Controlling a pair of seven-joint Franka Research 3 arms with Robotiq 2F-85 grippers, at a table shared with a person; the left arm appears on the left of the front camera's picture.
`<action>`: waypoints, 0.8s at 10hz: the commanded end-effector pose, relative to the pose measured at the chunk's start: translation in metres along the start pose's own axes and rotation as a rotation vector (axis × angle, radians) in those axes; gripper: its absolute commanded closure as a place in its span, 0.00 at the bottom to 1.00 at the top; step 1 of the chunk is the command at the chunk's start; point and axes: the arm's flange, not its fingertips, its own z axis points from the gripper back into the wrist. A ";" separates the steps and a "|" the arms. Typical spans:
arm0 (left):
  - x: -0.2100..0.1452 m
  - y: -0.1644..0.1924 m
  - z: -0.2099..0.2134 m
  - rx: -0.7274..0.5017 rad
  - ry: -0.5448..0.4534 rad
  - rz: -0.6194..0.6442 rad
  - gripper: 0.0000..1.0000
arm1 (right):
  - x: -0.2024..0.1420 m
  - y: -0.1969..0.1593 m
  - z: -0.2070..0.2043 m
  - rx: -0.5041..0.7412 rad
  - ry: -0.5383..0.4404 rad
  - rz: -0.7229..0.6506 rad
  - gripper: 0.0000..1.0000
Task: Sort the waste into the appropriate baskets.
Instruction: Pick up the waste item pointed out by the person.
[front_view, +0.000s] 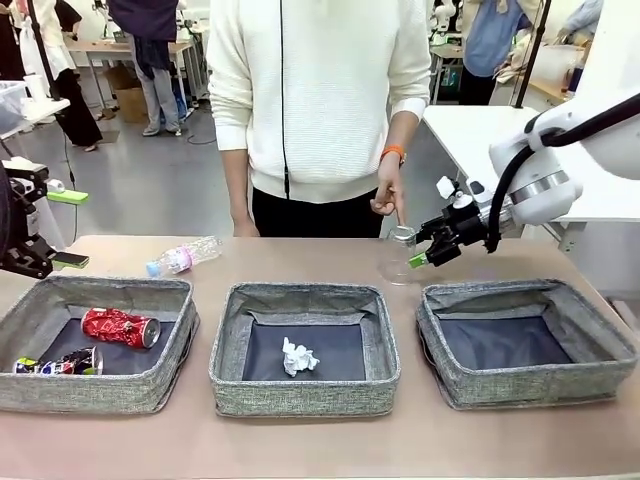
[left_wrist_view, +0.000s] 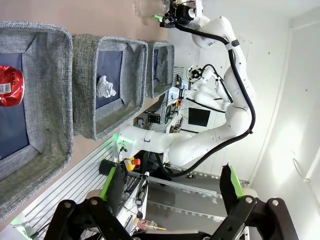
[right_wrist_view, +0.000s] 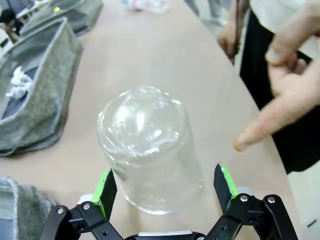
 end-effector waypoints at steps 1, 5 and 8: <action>-0.002 -0.001 0.002 -0.012 0.004 -0.022 0.00 | 0.001 -0.007 -0.011 0.077 -0.028 -0.011 0.00; -0.002 -0.001 0.002 -0.012 0.004 -0.022 0.00 | -0.004 -0.007 -0.024 0.153 -0.110 -0.086 0.00; -0.002 -0.001 0.002 -0.012 0.004 -0.022 0.00 | -0.003 -0.004 -0.026 0.104 -0.133 -0.103 0.00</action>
